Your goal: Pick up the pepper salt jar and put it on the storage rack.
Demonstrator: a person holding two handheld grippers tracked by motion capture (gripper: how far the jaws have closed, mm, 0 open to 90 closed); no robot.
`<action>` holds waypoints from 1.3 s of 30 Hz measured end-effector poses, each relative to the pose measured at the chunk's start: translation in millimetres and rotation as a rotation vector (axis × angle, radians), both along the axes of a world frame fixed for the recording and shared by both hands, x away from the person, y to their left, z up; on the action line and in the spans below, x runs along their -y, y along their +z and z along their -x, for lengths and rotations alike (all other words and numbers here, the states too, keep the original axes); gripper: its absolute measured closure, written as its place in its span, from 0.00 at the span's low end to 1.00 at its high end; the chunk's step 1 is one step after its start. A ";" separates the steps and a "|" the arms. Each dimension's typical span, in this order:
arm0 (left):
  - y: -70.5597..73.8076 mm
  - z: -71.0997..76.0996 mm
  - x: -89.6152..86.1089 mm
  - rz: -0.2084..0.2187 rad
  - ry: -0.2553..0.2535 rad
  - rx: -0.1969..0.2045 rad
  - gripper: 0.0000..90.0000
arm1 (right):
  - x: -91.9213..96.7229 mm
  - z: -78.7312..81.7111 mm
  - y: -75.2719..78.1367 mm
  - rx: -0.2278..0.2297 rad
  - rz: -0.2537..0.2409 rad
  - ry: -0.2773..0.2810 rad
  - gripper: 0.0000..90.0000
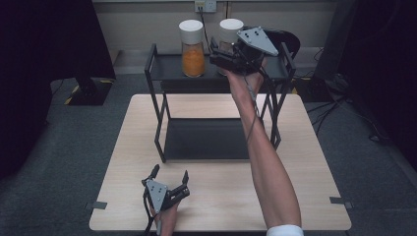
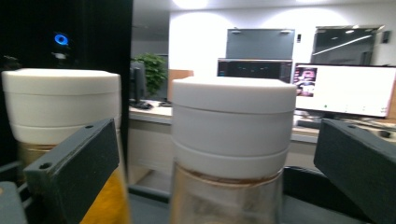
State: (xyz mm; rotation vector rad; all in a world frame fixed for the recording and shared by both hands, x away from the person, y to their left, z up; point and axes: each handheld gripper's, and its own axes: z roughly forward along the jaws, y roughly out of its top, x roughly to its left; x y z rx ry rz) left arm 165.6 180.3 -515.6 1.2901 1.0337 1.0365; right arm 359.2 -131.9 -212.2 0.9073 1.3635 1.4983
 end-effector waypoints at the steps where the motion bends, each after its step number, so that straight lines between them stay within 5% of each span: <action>1: 0.0 0.0 0.0 0.000 0.000 0.000 0.02 | 0.0 0.0 0.0 0.000 0.000 0.000 0.00; 7: 0.0 0.0 -0.1 -0.001 0.000 0.000 0.02 | 5.2 10.5 -13.0 0.022 -0.036 0.022 0.00; 39: -0.3 0.2 0.9 0.000 0.005 0.002 0.02 | 47.5 64.9 -62.4 0.025 -0.042 0.070 0.00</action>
